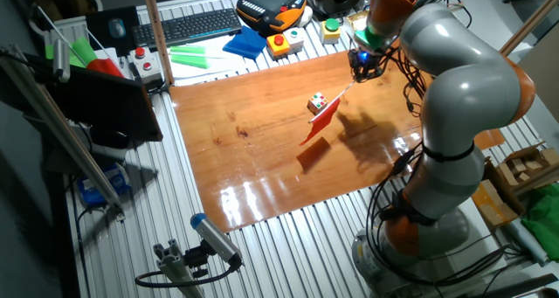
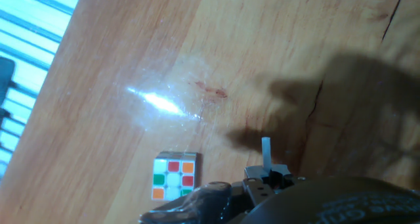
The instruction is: Wave the flag
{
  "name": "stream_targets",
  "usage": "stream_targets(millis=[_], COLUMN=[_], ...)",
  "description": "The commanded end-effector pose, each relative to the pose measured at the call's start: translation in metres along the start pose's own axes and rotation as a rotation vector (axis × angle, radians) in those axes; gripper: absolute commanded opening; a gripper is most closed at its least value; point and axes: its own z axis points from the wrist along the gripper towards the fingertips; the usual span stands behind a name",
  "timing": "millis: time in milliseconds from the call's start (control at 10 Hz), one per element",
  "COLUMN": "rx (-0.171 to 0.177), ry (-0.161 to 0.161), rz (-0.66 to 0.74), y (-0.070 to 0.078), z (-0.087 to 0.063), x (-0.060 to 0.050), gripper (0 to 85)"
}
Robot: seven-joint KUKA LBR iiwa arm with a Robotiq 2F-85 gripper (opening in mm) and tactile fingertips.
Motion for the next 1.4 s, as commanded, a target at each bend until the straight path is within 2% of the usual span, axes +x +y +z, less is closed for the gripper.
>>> stream_targets(millis=[0, 100, 200, 300, 400, 500, 700, 900, 1000, 1300], rx=[-0.012, -0.027, -0.055, -0.053, -0.041, -0.043, -0.059, -0.091, -0.098, -0.111], ry=[0.004, -0.011, -0.028, -0.051, -0.054, -0.042, -0.027, -0.013, -0.017, -0.061], rz=[0.027, 0.082, 0.194, 0.325, 0.386, 0.469, 0.635, 0.792, 0.855, 0.962], y=[0.0, 0.0, 0.0, 0.0, 0.0, 0.001, 0.0, 0.001, 0.001, 0.001], z=[0.0, 0.0, 0.0, 0.0, -0.001, -0.001, -0.003, -0.003, -0.002, -0.003], x=[0.0, 0.0, 0.0, 0.0, -0.002, -0.003, -0.006, -0.01, -0.012, -0.013], gripper=[0.7, 0.7, 0.7, 0.7, 0.7, 0.7, 0.7, 0.7, 0.7, 0.7])
